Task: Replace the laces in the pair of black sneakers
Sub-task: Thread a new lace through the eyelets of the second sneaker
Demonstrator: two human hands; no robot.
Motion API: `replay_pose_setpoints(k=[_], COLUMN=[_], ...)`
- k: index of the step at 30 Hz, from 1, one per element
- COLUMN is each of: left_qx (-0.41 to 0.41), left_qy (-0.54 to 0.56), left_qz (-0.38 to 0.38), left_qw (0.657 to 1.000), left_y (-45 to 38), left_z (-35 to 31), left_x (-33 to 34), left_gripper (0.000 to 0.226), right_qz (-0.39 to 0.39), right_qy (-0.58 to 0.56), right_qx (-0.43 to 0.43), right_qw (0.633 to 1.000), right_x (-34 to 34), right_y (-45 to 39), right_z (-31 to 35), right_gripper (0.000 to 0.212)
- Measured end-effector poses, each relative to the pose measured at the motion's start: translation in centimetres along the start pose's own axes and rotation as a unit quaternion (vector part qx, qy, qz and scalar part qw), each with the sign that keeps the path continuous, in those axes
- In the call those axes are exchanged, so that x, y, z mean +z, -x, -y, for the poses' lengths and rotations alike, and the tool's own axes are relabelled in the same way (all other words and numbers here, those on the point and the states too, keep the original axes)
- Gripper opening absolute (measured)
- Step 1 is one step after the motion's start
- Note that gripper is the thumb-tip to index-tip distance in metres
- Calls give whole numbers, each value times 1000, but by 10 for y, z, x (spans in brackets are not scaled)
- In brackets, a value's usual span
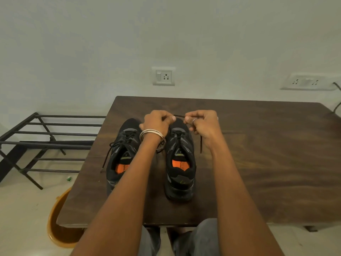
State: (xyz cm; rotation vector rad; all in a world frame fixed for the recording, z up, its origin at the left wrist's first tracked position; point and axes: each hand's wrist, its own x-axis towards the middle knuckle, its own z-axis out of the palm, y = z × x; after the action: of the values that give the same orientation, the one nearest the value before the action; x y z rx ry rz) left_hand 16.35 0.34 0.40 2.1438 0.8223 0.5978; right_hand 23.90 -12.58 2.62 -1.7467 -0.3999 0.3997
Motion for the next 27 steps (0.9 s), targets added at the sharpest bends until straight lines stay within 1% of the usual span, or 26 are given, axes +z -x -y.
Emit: replay_pose_setpoints(k=[2, 4, 6, 8, 10, 11, 12, 13, 14, 15, 16, 18, 20, 22, 24, 27], left_qx=[-43, -80, -117, -144, -145, -132, -104, -60, -4, 50, 86, 112, 110, 99, 88, 82], left_qy=[21, 11, -18, -46, -108, -138, -157, -153, -129, -88, -42, 30, 62, 77, 85, 44], left_qz=[-68, -114, -141, -149, -116, -86, -50, -19, 5, 28, 54, 91, 80, 48, 41, 54], left_qw=[997, 990, 983, 977, 977, 978, 981, 986, 992, 994, 994, 989, 989, 991, 992, 994], left_y=[-3, -1, 0, 1, 0, -1, -1, -3, -3, -2, 0, 4, 7, 7, 5, 4], left_z=[7, 12, 18, 20, 21, 21, 21, 20, 17, 13, 8, 1, -3, -4, -2, 1], left_x=[-5, -11, -12, -13, -13, -11, -10, -8, -6, -4, -2, 3, 7, 9, 10, 12], left_gripper=[11, 11, 13, 14, 17, 24, 35, 45, 50, 51, 50, 42, 28, 18, 15, 7], right_qz=[-25, -40, -33, -18, -13, -14, -18, -21, -22, -19, -16, -15, -27, -38, -29, -4], right_qy=[16, 25, 40, 60, 68, 67, 67, 67, 71, 72, 73, 84, 81, 36, -9, -41], right_qx=[17, 27, 38, 45, 52, 57, 61, 62, 61, 58, 51, 19, -4, 13, 38, 56], right_qw=[999, 999, 998, 997, 996, 996, 996, 996, 995, 996, 996, 996, 996, 999, 999, 998], right_x=[-7, -14, -17, -17, -15, -14, -12, -10, -8, -5, -2, 3, 7, 9, 10, 10], right_y=[-1, -2, -1, -1, -1, -2, -4, -5, -6, -6, -6, -3, -4, -6, -8, -9], right_z=[-4, -7, -8, -10, -11, -10, -10, -10, -10, -9, -7, -4, -4, -6, -8, -11], right_gripper=[7, 13, 14, 18, 18, 16, 13, 12, 11, 11, 11, 14, 17, 15, 11, 10])
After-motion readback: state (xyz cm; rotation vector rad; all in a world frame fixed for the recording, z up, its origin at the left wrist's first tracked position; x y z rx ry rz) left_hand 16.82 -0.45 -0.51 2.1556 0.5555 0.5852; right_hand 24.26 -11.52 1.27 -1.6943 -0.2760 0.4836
